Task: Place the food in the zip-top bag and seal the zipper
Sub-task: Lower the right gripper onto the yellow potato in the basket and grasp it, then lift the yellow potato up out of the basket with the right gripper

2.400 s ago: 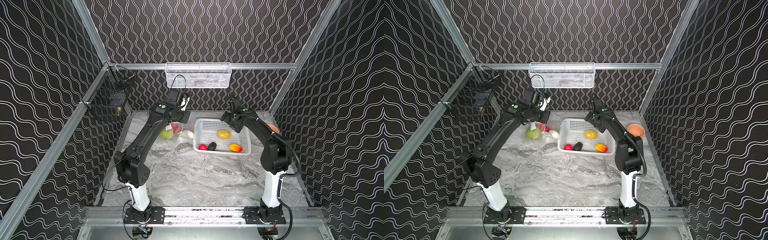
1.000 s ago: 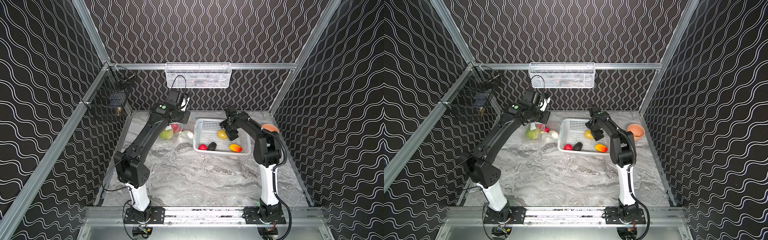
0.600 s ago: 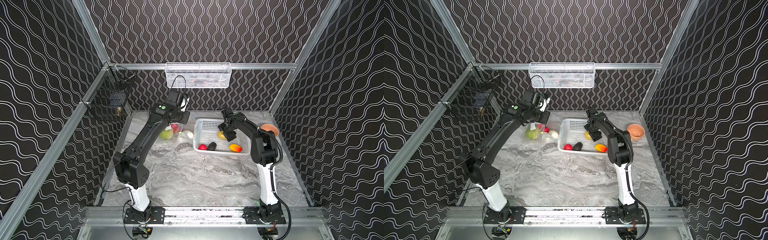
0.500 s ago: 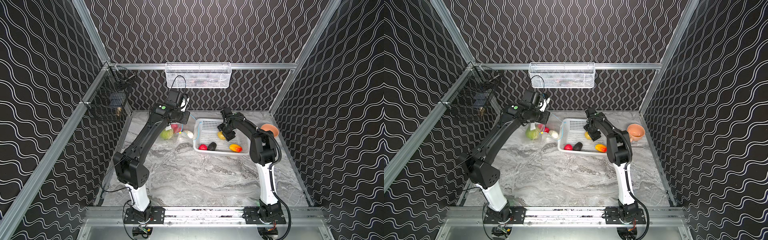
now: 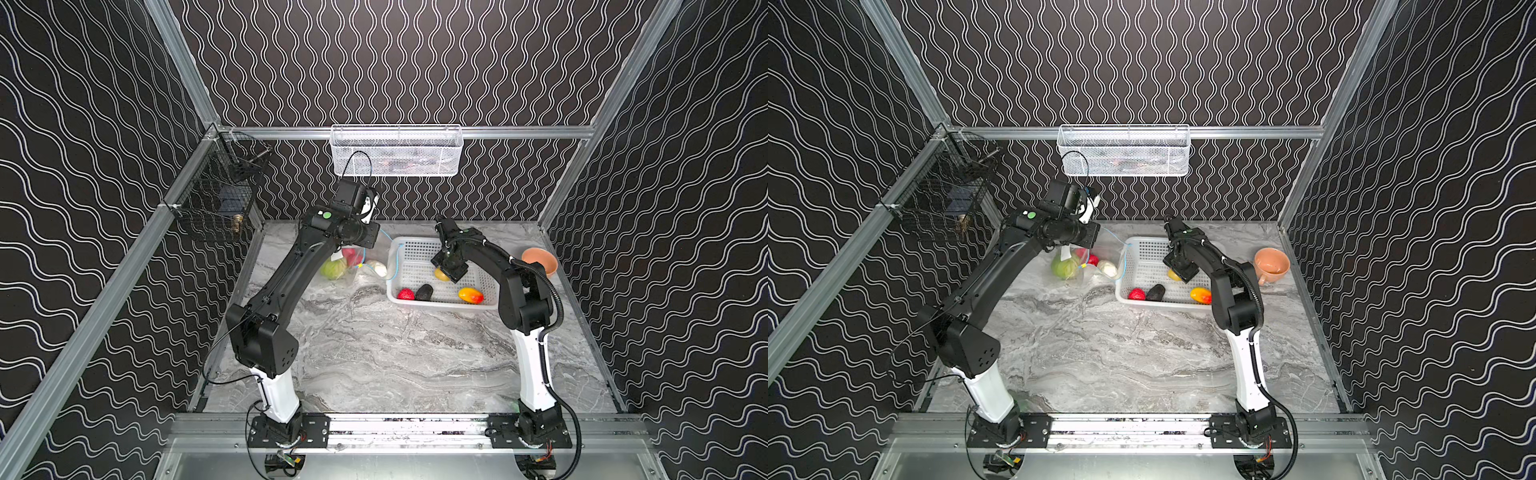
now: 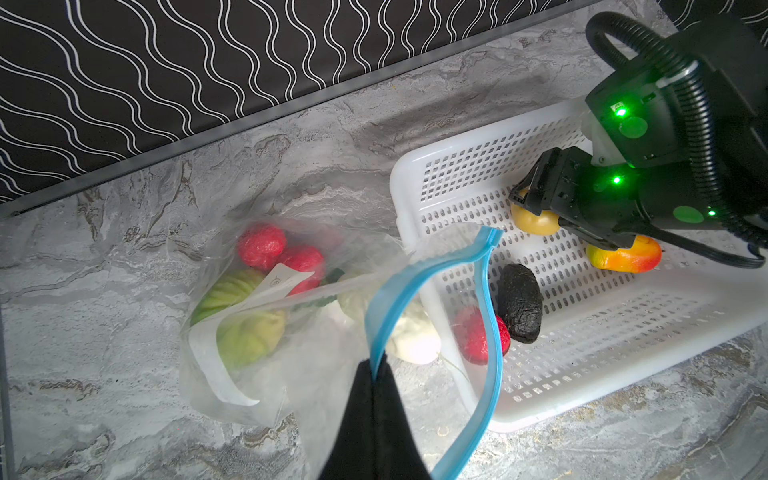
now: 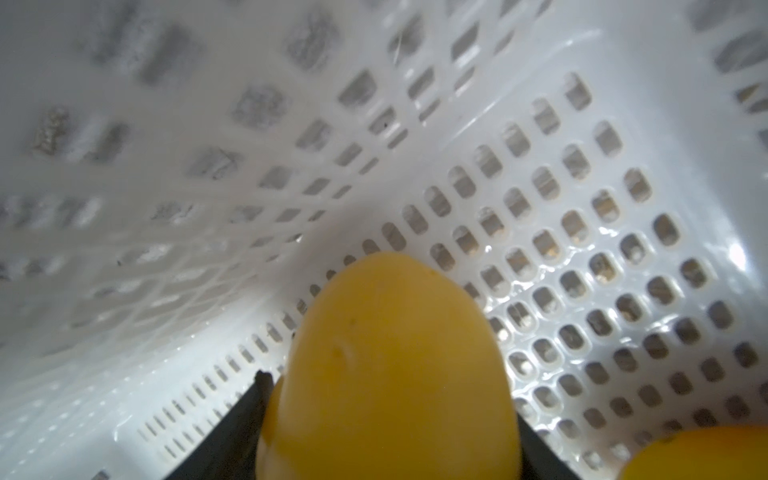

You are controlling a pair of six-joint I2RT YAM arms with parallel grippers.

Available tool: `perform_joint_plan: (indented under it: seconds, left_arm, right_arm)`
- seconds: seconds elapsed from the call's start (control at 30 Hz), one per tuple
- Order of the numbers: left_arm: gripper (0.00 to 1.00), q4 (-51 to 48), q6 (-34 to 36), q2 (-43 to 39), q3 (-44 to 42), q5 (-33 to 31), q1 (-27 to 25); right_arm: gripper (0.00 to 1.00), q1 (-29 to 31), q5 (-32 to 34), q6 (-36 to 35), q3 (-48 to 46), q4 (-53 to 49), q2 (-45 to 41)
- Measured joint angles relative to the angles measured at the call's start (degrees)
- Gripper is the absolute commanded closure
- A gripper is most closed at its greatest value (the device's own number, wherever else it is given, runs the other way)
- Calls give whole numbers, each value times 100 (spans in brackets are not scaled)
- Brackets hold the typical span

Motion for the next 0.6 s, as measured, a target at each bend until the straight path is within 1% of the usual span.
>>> perform_joint_plan:
  seconds: [0.3, 0.47, 0.6]
  left_arm:
    - [100, 0, 0, 4, 2, -2, 0]
    - [100, 13, 0, -17, -55, -24, 0]
    - [100, 28, 0, -61, -105, -50, 0]
  right_arm:
    - [36, 63, 197, -424, -380, 254, -317]
    - [36, 59, 168, -592, -1019, 824, -737]
    - [37, 46, -90, -699, -1482, 1346, -966]
